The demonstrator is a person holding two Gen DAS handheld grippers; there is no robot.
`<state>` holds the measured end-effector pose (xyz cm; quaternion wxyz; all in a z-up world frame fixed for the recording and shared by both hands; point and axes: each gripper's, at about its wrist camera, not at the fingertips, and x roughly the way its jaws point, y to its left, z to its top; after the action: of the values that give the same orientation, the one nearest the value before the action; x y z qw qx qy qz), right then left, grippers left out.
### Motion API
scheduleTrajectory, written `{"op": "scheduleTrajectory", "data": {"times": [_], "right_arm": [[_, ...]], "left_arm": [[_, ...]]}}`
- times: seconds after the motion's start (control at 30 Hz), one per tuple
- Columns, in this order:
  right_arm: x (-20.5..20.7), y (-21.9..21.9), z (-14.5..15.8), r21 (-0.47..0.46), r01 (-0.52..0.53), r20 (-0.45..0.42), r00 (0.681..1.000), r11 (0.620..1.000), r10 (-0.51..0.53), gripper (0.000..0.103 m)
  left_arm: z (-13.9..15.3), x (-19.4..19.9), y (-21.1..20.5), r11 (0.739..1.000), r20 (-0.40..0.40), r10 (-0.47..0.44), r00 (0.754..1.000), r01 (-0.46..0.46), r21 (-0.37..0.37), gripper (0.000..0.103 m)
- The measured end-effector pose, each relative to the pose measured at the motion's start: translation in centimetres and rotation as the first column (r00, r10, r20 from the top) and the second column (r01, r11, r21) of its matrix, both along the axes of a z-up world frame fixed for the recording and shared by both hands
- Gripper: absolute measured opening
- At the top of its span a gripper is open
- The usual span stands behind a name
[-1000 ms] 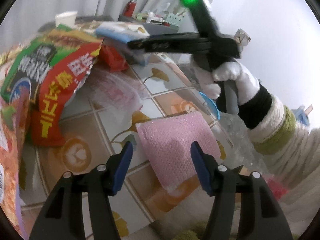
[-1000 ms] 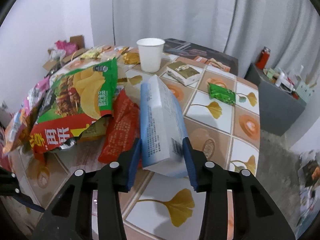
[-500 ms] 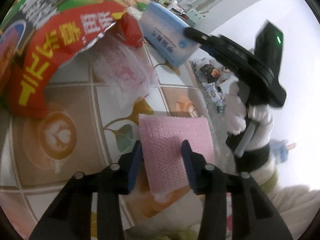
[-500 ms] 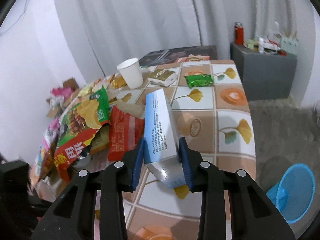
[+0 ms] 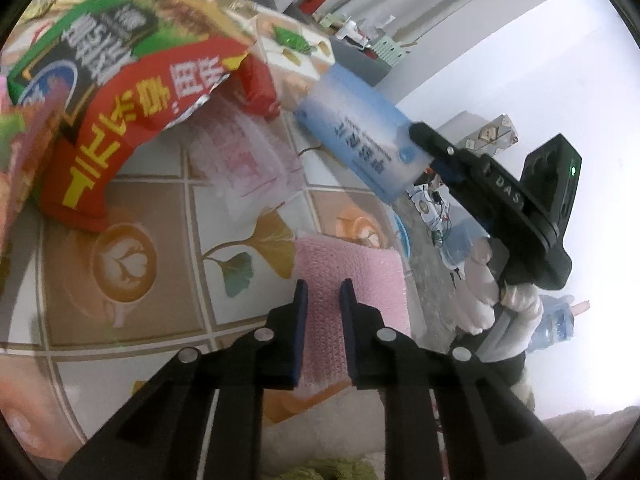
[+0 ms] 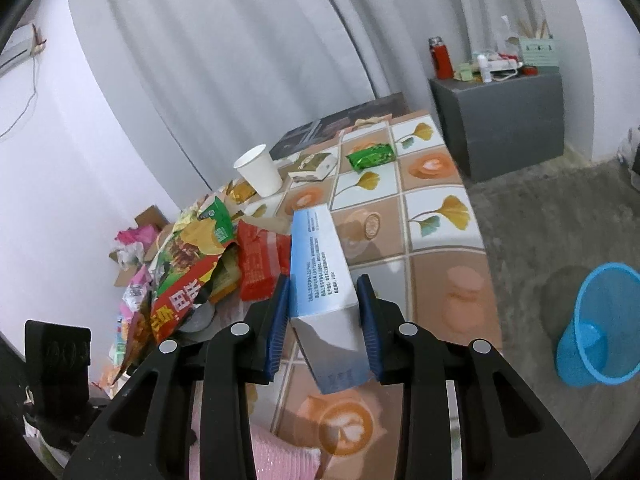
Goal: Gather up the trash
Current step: 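Carry the pink pouch and white-blue box to the blue wastebasket and release both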
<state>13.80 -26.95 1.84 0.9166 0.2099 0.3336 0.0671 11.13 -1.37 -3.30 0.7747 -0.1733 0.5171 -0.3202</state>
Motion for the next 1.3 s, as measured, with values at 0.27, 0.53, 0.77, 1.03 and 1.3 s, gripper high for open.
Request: {"op": "scheduleTrajectory", "data": {"times": [0.27,0.53,0.77,1.03,1.3], "right_arm": [[-3.2,-1.8,0.8,0.044,0.036,0.038,0.999,0.998,-0.038,0.029],[-5.6,-3.3,0.5,0.099,0.076,0.049,0.995,0.992,-0.081,0.028],[-7.7,-5.5,2.3,0.105,0.124,0.105,0.985,0.987,-0.135,0.028],[-10.9,-11.3,4.3,0.073,0.276,0.157,0.946,0.958,-0.284,0.028],[-12.5,-20.8,1.6,0.018,0.500,0.045,0.864,0.866,-0.501,0.028]], "left_arm": [[3.2,-0.8,-2.3,0.999,0.136,-0.022,0.990,0.016,0.039,0.007],[5.4,-0.4,-3.7,0.997,0.216,-0.044,0.975,0.028,0.077,0.001],[7.9,0.1,-6.0,0.992,0.291,-0.096,0.952,0.065,0.112,0.000],[10.2,2.8,-12.9,0.974,0.360,-0.219,0.907,0.182,0.135,0.000],[7.4,9.7,-27.2,0.910,0.317,-0.409,0.856,0.357,0.208,0.000]]}}
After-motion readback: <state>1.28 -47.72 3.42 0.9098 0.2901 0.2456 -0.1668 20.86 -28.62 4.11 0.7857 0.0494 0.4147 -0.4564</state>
